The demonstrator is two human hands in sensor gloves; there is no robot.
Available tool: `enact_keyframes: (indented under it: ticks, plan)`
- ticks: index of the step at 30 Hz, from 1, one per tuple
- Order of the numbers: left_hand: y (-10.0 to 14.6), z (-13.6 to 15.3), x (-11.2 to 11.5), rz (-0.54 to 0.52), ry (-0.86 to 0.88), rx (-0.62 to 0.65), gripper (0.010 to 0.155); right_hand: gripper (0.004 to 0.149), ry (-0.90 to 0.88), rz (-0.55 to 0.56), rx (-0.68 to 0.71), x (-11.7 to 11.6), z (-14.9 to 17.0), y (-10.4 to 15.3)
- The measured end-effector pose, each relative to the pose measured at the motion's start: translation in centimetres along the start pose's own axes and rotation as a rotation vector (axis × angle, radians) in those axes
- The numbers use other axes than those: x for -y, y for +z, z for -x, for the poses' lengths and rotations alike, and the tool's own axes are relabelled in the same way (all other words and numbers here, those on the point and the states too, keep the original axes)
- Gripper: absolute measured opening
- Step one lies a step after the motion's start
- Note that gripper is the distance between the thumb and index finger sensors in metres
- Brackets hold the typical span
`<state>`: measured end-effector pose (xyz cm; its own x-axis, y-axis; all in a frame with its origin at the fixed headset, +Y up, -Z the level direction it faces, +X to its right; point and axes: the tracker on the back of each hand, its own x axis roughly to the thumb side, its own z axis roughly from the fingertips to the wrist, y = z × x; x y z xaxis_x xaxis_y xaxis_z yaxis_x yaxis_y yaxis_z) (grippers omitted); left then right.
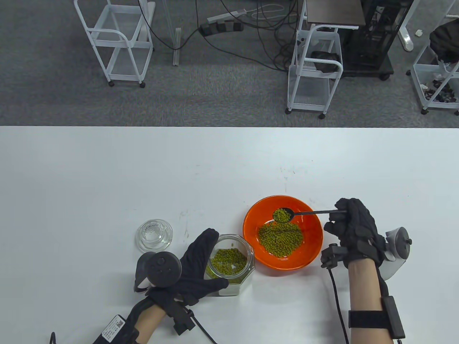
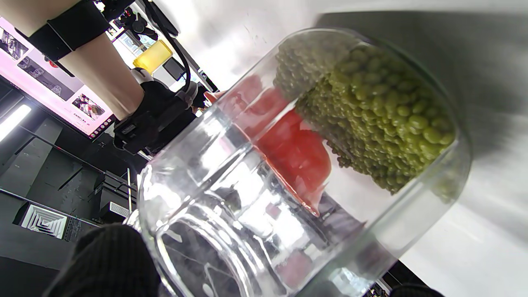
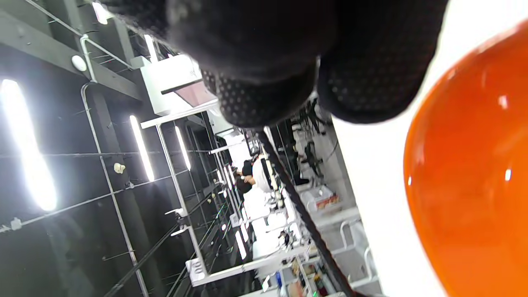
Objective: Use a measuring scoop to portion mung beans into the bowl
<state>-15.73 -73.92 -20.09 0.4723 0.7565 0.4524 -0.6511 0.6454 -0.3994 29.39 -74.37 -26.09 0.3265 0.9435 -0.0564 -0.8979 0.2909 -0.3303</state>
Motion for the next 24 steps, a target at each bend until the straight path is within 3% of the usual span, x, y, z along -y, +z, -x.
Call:
enact_keyframes:
  ticks: [6,11,24]
  plan:
    - [0.0,0.0,0.0,0.0,0.0,0.0,0.111,0.043,0.241,0.09,0.109,-0.7,-0.8,0.4]
    - [0.0,0.0,0.0,0.0,0.0,0.0,0.111,0.043,0.44,0.104,0.219,-2.1,-1.4,1.0]
    - [0.0,0.0,0.0,0.0,0.0,0.0,0.111,0.043,0.723,-0.004,0.533,-7.1,-2.5,3.2]
